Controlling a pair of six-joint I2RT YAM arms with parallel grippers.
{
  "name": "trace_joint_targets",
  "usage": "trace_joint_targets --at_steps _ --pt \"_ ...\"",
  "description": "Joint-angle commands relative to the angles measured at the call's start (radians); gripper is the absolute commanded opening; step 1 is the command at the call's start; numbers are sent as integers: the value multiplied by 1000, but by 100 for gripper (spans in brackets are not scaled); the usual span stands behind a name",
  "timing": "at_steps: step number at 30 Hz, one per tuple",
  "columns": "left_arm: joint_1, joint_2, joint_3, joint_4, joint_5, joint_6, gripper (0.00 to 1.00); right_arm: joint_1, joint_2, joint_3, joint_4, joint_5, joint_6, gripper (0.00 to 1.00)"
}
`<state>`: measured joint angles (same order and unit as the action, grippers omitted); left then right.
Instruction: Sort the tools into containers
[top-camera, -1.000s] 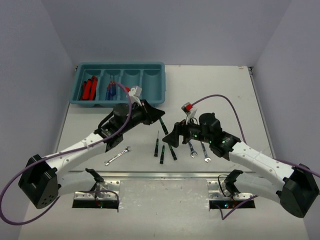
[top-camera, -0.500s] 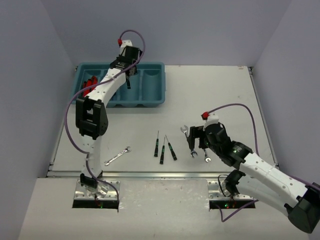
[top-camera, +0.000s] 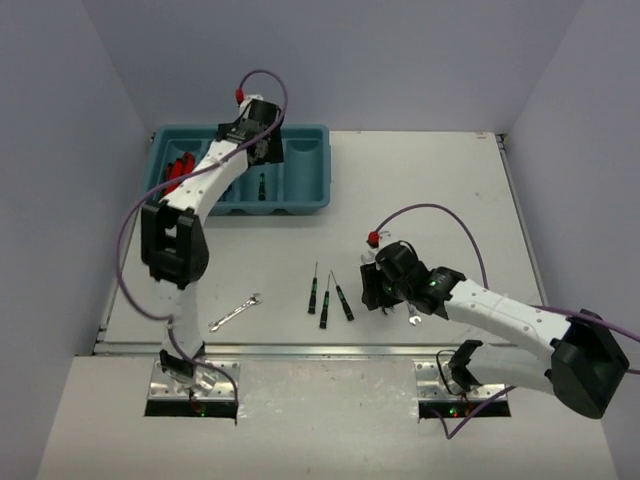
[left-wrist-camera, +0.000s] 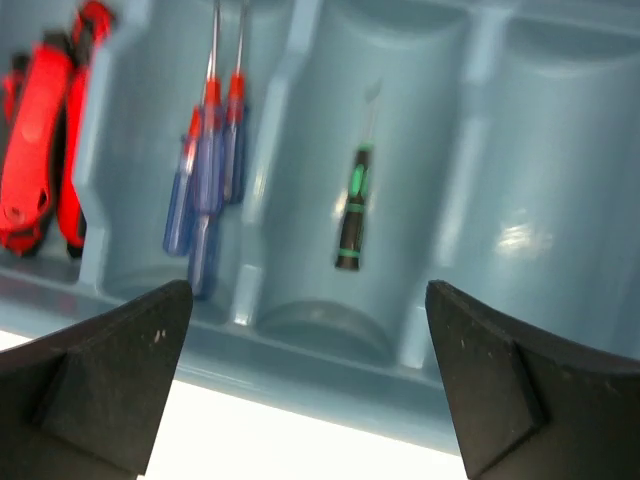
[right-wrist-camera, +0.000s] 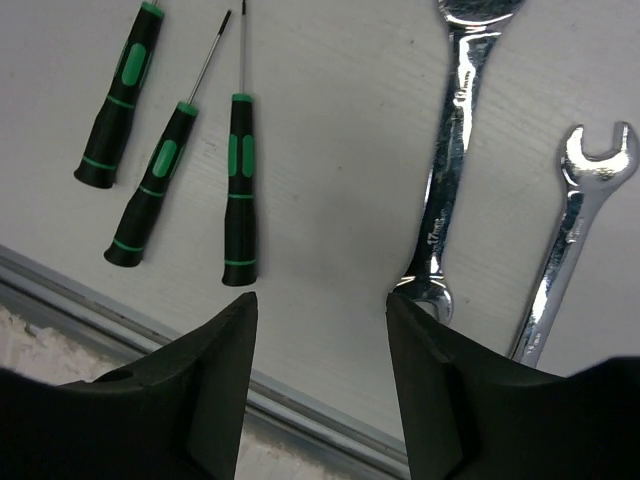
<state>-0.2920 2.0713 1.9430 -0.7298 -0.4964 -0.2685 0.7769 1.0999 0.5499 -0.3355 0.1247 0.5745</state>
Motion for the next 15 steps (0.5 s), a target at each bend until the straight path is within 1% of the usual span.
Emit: trace_joint_targets --at_steps 1,2,3,4,6,8,9,11,14,15 --pt "-117 -523 -367 234 70 -84 100 87 153 155 -38 34 19 54" --pt "-135 -603 -509 301 98 -100 100 105 198 176 -47 44 19 54" --pt "-156 -709 -631 330 128 -118 100 115 241 202 -58 46 18 54" --pt "-171 -820 -717 366 153 -130 100 129 273 231 -66 44 15 55" --pt "-179 -955 -889 398 202 -146 100 147 331 266 -73 44 13 55" --pt "-179 -1051 -990 408 223 -159 100 156 403 286 -66 32 15 55" --pt "-179 -1089 -990 408 223 -160 100 156 403 295 -56 20 15 55" --pt "-179 -1211 -1098 411 241 -157 100 157 479 332 -56 6 8 52" --pt "-179 -1302 -1174 404 268 -146 100 158 558 370 -71 21 8 41" --pt "-179 -1327 -1187 400 273 -142 100 159 580 380 -74 21 7 35"
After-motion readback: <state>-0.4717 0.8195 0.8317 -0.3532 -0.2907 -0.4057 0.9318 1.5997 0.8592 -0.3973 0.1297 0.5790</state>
